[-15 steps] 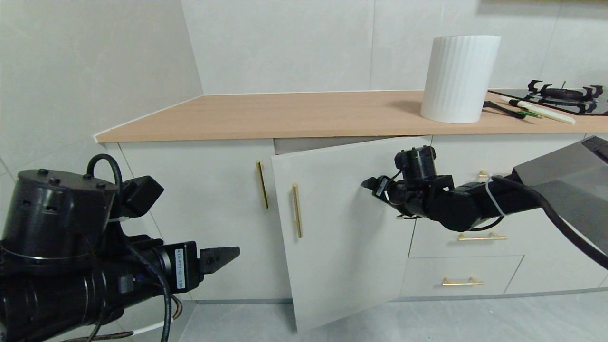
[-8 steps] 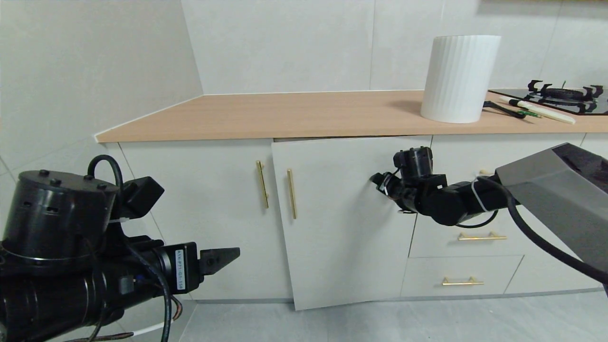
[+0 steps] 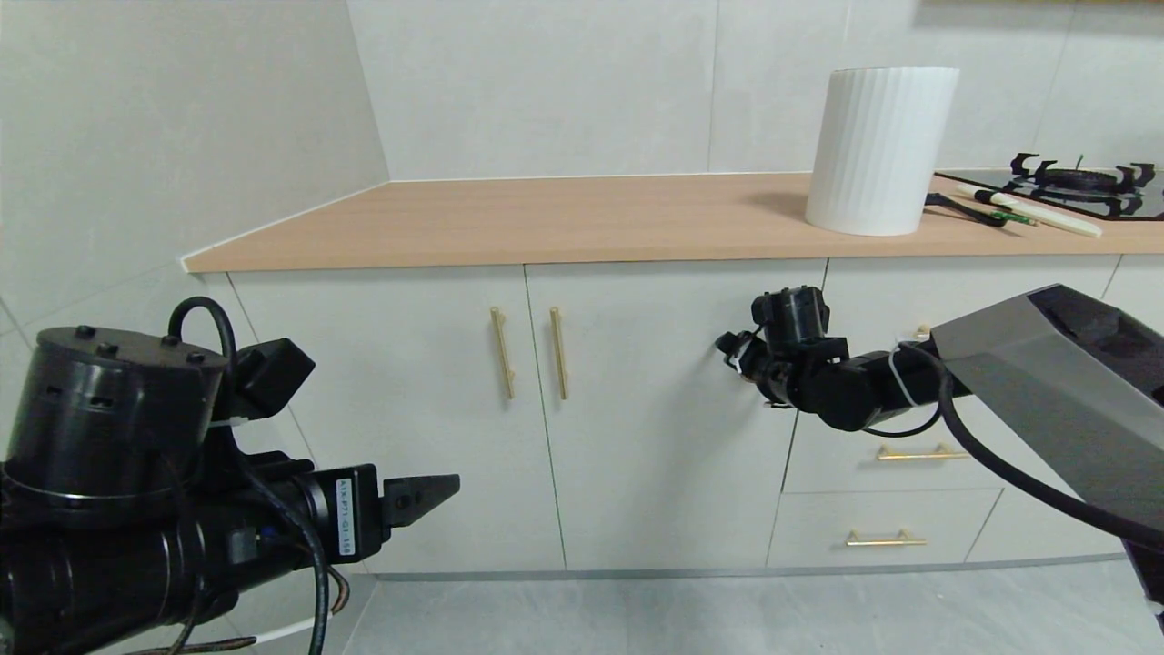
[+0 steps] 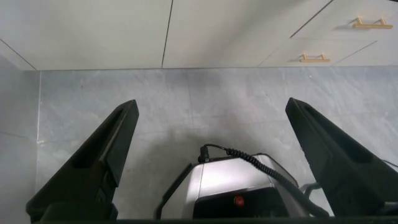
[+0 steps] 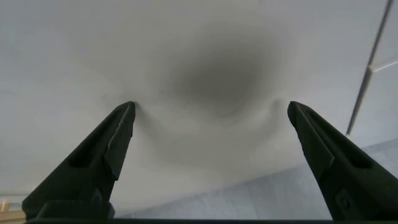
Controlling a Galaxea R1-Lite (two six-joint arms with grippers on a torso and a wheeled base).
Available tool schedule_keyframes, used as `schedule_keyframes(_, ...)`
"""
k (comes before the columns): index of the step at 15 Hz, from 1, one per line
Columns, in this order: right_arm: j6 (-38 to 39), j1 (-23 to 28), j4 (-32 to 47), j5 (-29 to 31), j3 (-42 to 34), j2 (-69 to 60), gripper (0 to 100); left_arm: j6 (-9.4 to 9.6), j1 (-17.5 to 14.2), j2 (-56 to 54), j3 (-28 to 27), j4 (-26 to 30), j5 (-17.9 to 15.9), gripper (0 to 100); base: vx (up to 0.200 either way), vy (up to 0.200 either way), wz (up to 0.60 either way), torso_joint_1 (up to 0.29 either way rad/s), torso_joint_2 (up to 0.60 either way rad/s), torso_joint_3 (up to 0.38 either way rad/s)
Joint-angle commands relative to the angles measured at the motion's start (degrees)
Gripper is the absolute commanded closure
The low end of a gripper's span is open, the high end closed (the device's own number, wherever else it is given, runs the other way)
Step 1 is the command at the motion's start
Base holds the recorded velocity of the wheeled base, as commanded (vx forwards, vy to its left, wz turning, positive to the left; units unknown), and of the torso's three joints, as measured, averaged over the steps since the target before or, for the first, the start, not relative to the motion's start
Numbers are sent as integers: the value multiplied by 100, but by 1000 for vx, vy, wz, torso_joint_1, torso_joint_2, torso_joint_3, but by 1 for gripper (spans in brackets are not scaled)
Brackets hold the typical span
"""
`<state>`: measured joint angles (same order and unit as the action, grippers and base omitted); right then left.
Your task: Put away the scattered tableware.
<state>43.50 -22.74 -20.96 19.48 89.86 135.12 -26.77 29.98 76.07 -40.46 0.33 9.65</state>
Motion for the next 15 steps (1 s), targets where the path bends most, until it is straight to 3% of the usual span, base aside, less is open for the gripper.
schedule_keyframes(1, 1, 15, -5, 3, 6, 6, 0, -4, -1, 4, 3, 2, 1, 0, 0, 0, 0, 0, 0, 0)
schedule_keyframes(8, -25, -20, 39, -164, -469, -513, 0, -4, -1, 4, 3, 2, -7, 0, 0, 0, 0, 0, 0, 0)
schedule_keyframes(9, -25, -82, 39, -515, -891, -856, 0, 5, -1, 4, 3, 2, -7, 0, 0, 0, 0, 0, 0, 0)
schedule_keyframes(10, -122, -117, -5, -1245, -1700, -1462, 0, -4, -1, 13, 3, 2, -7, 0, 0, 0, 0, 0, 0, 0)
schedule_keyframes(12, -808, -108, -58, -2300, -2561, -2183, 0, -4, -1, 4, 12, 2, 1, 0, 0, 0, 0, 0, 0, 0)
schedule_keyframes(15, -957, -205, -339, -2379, -3009, -2807, 0, 5, -1, -127, 3, 2, 10, 0, 0, 0, 0, 0, 0, 0)
